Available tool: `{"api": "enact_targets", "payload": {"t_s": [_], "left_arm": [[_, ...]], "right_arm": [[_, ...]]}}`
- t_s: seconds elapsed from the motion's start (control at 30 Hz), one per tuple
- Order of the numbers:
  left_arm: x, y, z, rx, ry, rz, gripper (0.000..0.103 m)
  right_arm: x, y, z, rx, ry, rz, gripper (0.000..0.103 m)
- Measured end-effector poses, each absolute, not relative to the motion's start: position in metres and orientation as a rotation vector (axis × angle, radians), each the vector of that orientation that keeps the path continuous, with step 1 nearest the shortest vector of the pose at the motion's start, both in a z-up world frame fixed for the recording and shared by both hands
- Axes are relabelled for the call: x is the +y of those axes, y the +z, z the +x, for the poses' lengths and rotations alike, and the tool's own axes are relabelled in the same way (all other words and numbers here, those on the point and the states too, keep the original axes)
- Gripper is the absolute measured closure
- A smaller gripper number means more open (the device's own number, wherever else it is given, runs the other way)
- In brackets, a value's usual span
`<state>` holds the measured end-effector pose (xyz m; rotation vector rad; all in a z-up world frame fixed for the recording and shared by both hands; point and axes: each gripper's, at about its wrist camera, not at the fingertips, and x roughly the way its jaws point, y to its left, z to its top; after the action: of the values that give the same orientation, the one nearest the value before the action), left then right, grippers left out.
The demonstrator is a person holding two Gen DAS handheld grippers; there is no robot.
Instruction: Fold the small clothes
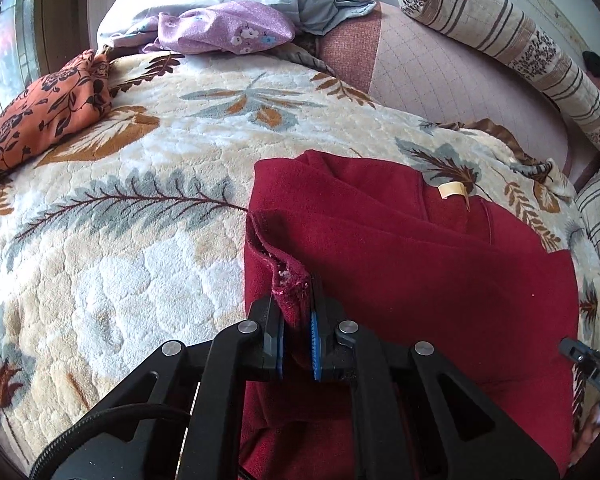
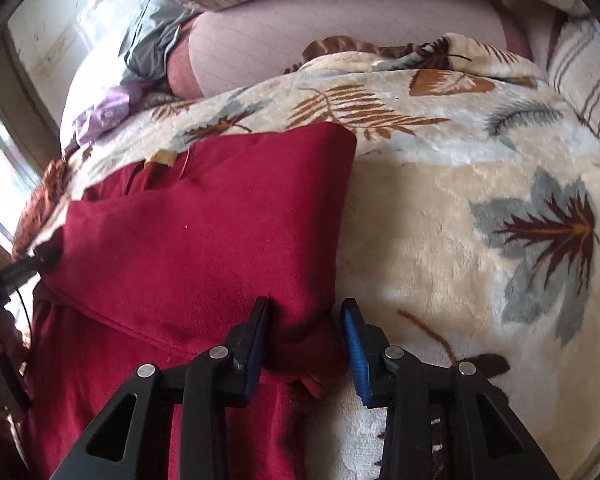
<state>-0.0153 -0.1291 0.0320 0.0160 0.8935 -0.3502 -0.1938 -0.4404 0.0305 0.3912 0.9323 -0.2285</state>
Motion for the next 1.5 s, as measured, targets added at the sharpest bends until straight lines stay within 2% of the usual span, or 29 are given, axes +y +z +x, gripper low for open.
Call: {"api": "enact_targets", "payload": {"t_s": [0.2, 0.23, 0.3, 0.37, 0.53, 0.63, 0.77, 0.93, 1.1, 1.27, 1.33, 1.4, 1.5], "left_arm": [[-0.119, 0.034, -0.010, 0.926, -0.365, -0.050, 0.096], [-0.116, 0.035, -0.010, 0.927, -0.365, -0.067, 0.095], [-0.113, 0.038, -0.010, 0.911, -0.350, -0.074, 0.083], [-0.110, 0.041, -0.010, 0.887, -0.326, -0.065, 0.083], [-0.107, 0.033, 0.000, 0.914, -0.301, -0.049, 0.083], [-0.109, 0.029, 0.003, 0.917, -0.282, -0.030, 0.077], [-0.109, 0.028, 0.004, 0.917, -0.279, -0.025, 0.077], [-0.110, 0.029, 0.003, 0.914, -0.276, -0.012, 0.077], [-0.110, 0.028, 0.001, 0.907, -0.272, -0.006, 0.077], [-0.112, 0.027, 0.000, 0.899, -0.266, 0.008, 0.074], [-0.110, 0.028, -0.001, 0.902, -0.271, 0.004, 0.073], [-0.108, 0.028, 0.000, 0.904, -0.265, -0.002, 0.065], [-0.105, 0.027, 0.000, 0.914, -0.264, -0.030, 0.062]], "right_arm": [[-0.441, 0.062, -0.202, 0.873, -0.245, 0.397, 0.069], [-0.438, 0.069, -0.200, 0.850, -0.243, 0.387, 0.069], [-0.433, 0.079, -0.190, 0.819, -0.237, 0.361, 0.069], [-0.429, 0.083, -0.174, 0.816, -0.221, 0.340, 0.069], [-0.432, 0.066, -0.132, 0.854, -0.227, 0.287, 0.069], [-0.444, 0.042, -0.113, 0.926, -0.285, 0.263, 0.079], [-0.450, 0.038, -0.109, 0.902, -0.291, 0.257, 0.079], [-0.460, 0.055, -0.128, 0.893, -0.251, 0.345, 0.077], [-0.442, 0.073, -0.171, 0.871, -0.214, 0.286, 0.077], [-0.432, 0.040, -0.190, 0.983, -0.243, 0.232, 0.077], [-0.438, 0.039, -0.197, 0.961, -0.239, 0.289, 0.077], [-0.441, 0.046, -0.203, 0.951, -0.245, 0.311, 0.077], [-0.442, 0.059, -0.212, 0.919, -0.262, 0.343, 0.077]]}}
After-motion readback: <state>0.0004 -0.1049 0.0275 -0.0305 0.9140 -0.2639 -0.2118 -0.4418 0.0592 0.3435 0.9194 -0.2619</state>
